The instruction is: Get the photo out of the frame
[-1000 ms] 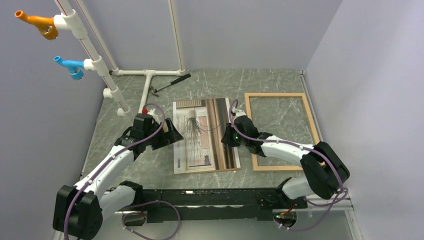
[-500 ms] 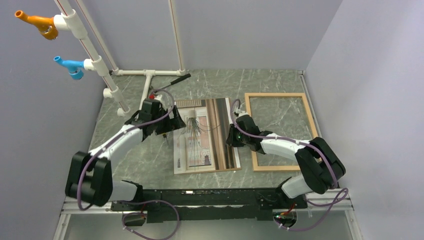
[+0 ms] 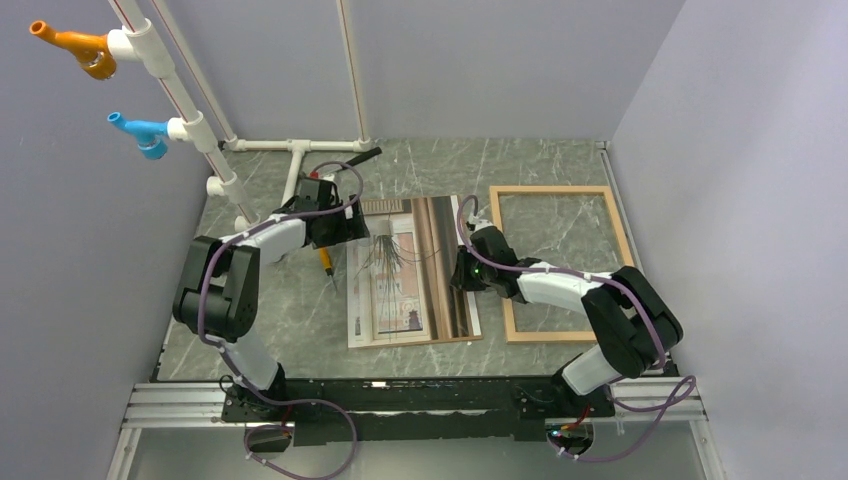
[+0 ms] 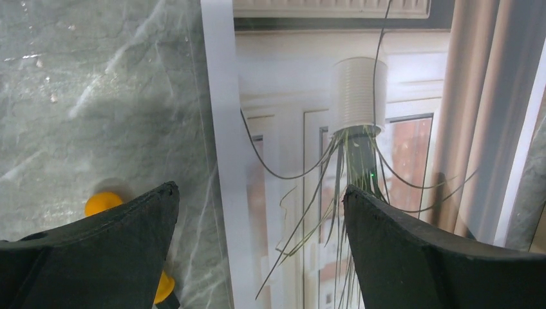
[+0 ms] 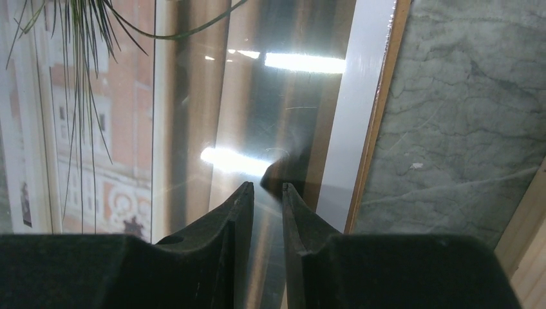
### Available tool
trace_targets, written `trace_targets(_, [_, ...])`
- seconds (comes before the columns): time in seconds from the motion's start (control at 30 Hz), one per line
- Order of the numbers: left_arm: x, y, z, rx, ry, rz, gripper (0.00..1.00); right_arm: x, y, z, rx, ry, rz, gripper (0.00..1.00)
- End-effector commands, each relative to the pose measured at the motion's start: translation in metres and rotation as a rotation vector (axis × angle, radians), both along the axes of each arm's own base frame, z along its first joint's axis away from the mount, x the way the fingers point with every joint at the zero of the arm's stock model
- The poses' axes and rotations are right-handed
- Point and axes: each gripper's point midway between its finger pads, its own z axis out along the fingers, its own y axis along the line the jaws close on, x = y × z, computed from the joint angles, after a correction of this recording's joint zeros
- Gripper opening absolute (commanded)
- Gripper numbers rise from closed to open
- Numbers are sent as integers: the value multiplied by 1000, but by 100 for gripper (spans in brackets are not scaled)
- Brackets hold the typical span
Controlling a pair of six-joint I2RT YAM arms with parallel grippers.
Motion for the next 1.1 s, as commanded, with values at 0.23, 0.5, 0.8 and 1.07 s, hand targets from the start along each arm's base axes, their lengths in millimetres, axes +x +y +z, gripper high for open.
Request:
trace_targets(0.23, [21, -21, 3, -103, -14, 0, 99, 8, 5, 2, 28, -21, 15, 26])
trace_targets(0.5, [21, -30, 10, -167, -24, -13, 99, 9, 5, -5, 20, -10, 17, 26])
trace_targets(0.8, [20, -23, 39, -159, -98, 14, 96, 6, 4, -16, 10, 14, 22, 26])
trace_targets(1.07, [17, -33, 56, -221, -119, -9, 96, 5, 6, -20, 14, 25, 26, 26])
